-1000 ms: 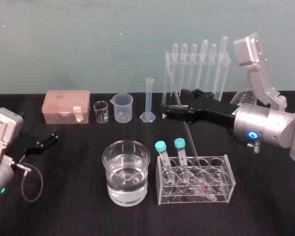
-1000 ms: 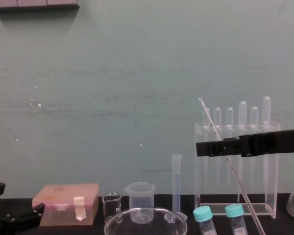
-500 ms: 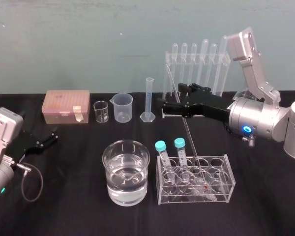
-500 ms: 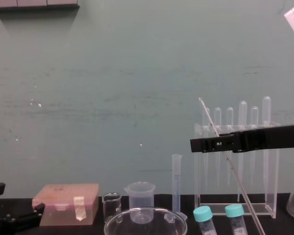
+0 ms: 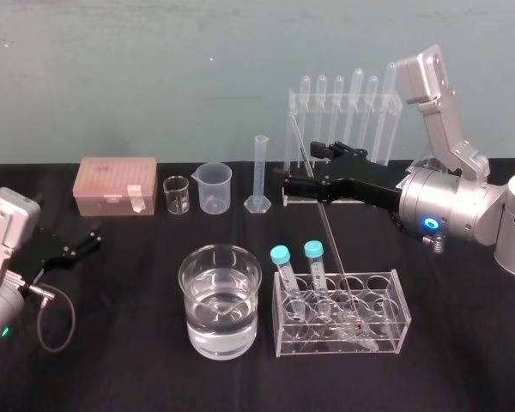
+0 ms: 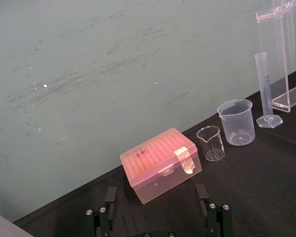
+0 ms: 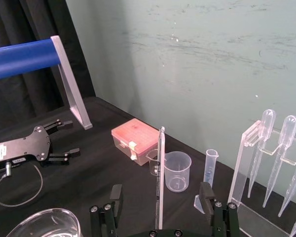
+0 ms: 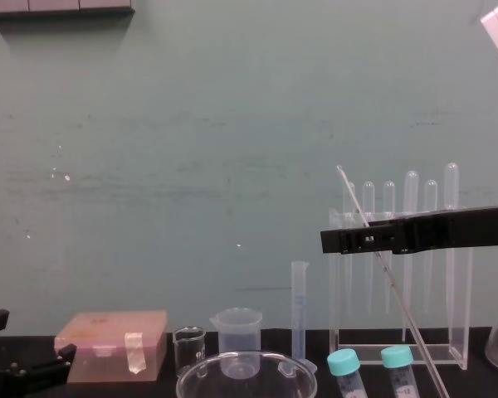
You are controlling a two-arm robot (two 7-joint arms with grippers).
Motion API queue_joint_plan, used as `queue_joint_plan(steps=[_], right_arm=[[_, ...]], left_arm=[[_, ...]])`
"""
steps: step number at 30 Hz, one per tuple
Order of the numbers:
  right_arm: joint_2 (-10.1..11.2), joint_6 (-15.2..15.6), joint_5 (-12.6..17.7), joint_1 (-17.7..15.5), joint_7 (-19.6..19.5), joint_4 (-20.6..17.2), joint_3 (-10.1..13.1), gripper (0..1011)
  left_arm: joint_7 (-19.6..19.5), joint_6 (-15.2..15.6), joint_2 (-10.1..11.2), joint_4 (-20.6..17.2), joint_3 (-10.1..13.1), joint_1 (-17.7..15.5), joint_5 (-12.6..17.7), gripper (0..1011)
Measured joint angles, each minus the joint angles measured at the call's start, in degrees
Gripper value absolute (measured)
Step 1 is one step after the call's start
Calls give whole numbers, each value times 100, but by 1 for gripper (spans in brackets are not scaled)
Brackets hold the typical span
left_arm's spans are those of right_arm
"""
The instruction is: Hold the thermometer with one hand and immerse one end into the beaker, then reinsert it into the test tube rack.
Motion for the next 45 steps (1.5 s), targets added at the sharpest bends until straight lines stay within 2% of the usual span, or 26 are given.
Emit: queue_joint_plan(steps=[8, 11, 12, 20, 23, 24, 25, 27, 34, 45], right_arm=[[-2, 9, 7, 0, -2, -1, 0, 862], [-2, 12, 9, 0, -3, -1, 0, 772], [-2, 12, 11, 0, -3, -1, 0, 715], [-2, 16, 15, 0, -5, -1, 0, 494], [-2, 17, 16, 0, -5, -1, 0, 392], [-2, 18, 17, 0, -6, -1, 0, 330], [-2, 18, 18, 0, -6, -1, 0, 330], [-2, 18, 18, 0, -6, -1, 0, 230], [-2, 18, 20, 0, -9, -2, 0, 52], [-33, -47, 76, -75, -16, -25, 59, 52]], left_arm=[[0, 0, 0, 0, 0, 0, 0, 1008], [0, 0, 0, 0, 0, 0, 0, 1008], [0, 0, 0, 0, 0, 0, 0, 1008], [0, 0, 0, 0, 0, 0, 0, 1008], [0, 0, 0, 0, 0, 0, 0, 1008], [0, 0, 0, 0, 0, 0, 0, 1008], [0, 0, 0, 0, 0, 0, 0, 1008], [0, 0, 0, 0, 0, 0, 0, 1008], [0, 0, 0, 0, 0, 0, 0, 1008], [0, 0, 0, 0, 0, 0, 0, 1008]])
